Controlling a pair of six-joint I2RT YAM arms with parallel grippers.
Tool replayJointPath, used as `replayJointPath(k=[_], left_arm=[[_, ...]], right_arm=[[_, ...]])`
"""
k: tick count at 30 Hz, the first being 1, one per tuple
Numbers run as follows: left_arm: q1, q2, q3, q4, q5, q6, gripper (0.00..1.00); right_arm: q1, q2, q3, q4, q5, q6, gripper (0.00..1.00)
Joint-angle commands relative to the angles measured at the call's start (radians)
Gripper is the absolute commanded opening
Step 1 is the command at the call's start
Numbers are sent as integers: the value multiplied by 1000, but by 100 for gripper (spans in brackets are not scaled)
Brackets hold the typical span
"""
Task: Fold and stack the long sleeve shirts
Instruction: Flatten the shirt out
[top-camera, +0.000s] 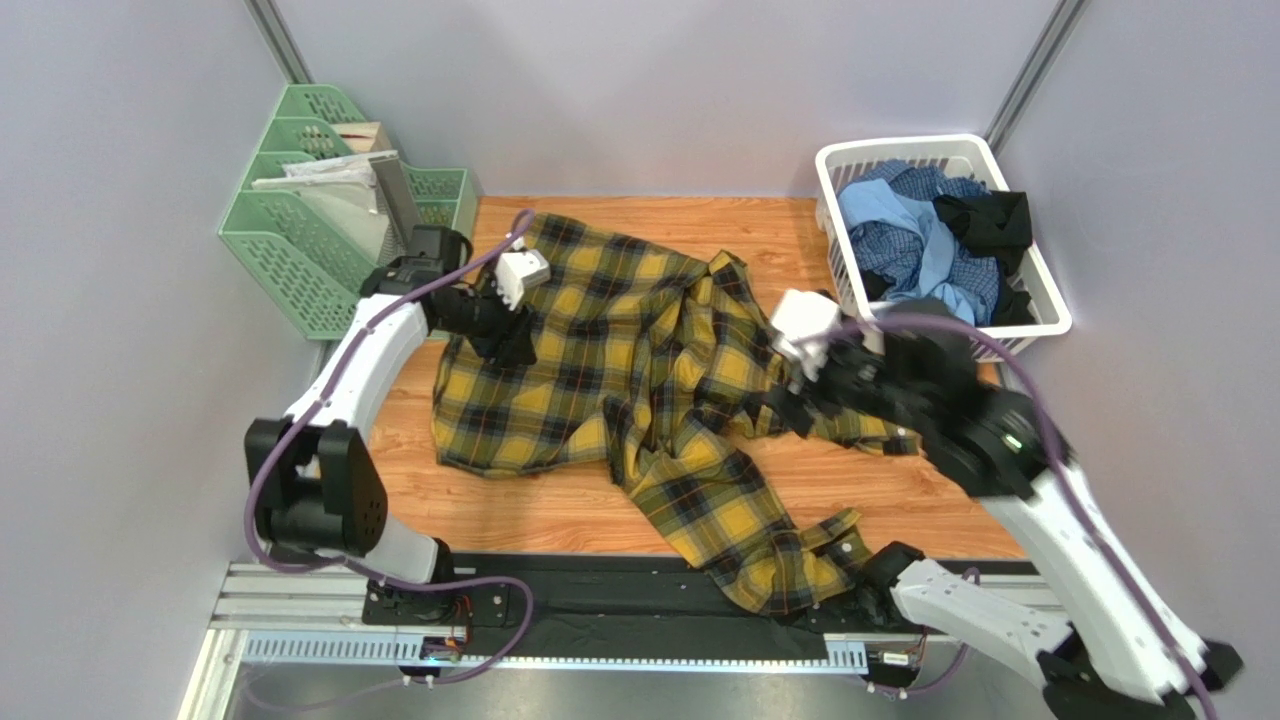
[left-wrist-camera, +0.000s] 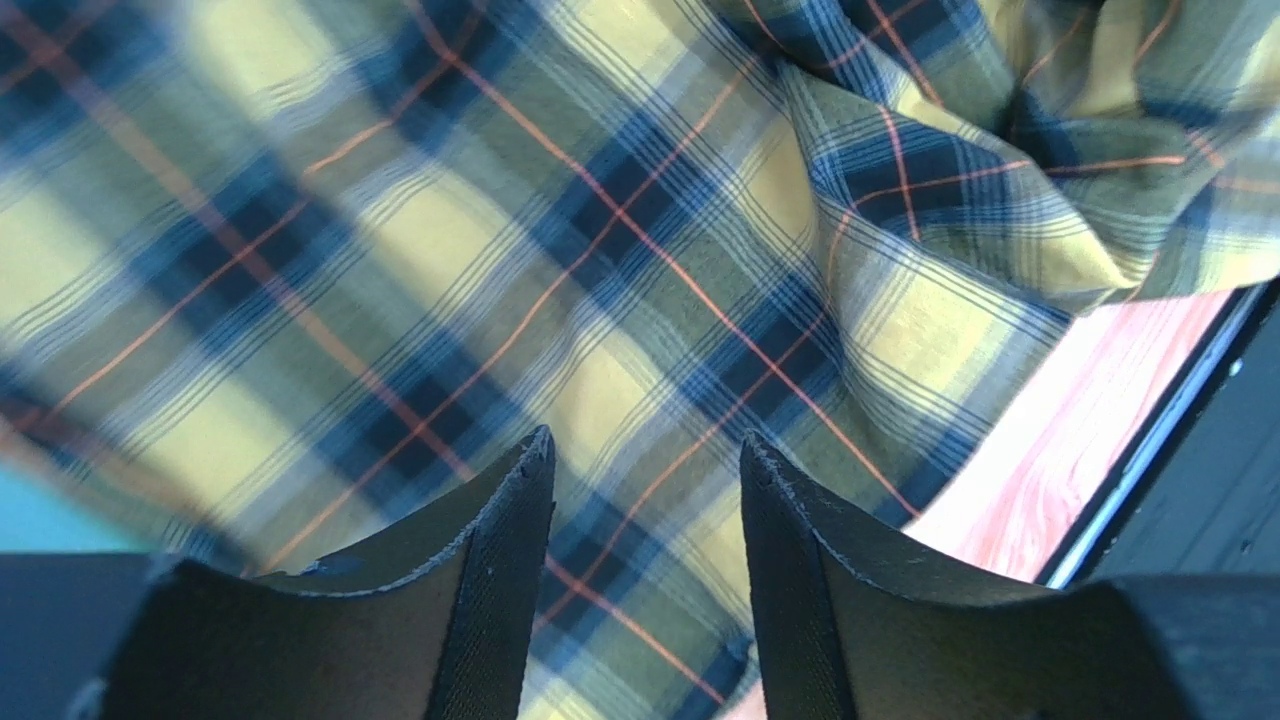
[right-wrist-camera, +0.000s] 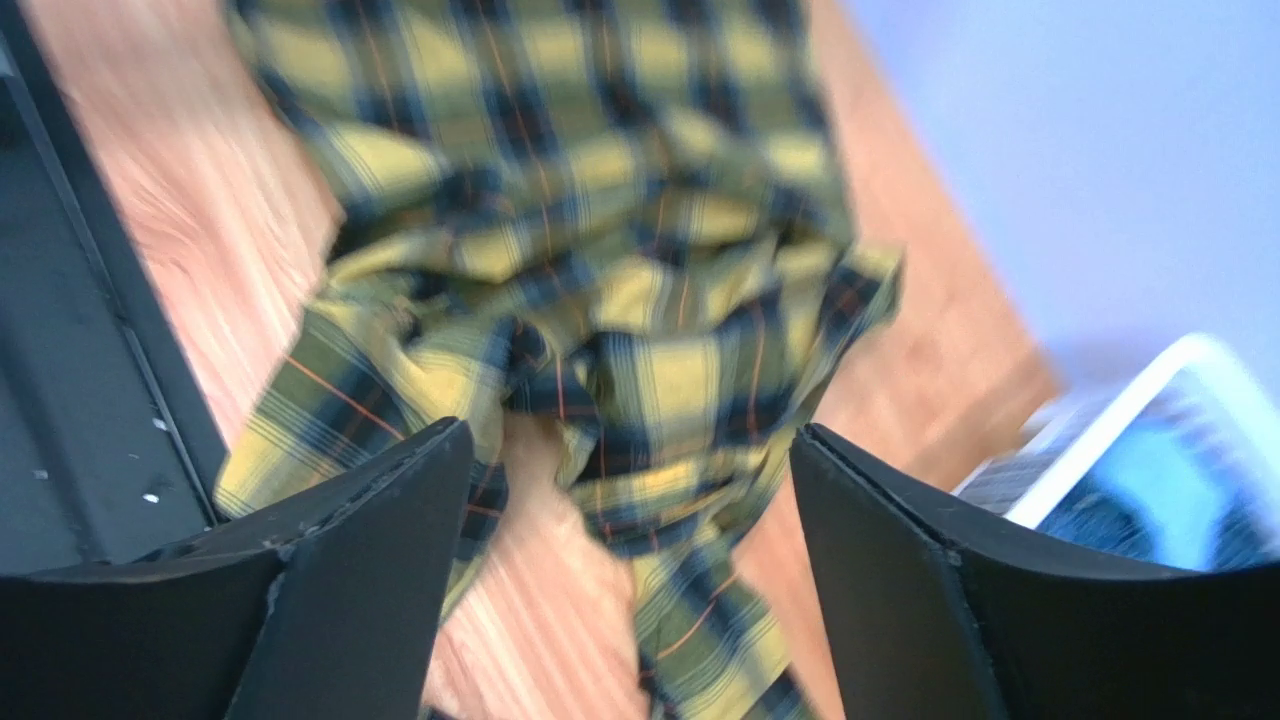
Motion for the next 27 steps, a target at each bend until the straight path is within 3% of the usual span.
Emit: replayJointPath(k=[1,7,15,20,27], left_arm=[[-40,139,82,16,-116,15,53],[-38,314,104,-35,-393,57,43],[-21,380,18,-21,-559,70,38],[-18,311,-115,-24,-571,122,30],[-23,187,-316,-74,-611,217,19]], right_arm=[[-109,253,-58,60,87,121,78],[-212,601,-13,73,32,138,64],[-189,949,97,100,7,232,56],[-186,1005,7,48,20,114,54],[-193,904,-232,-6,113,-162,52]])
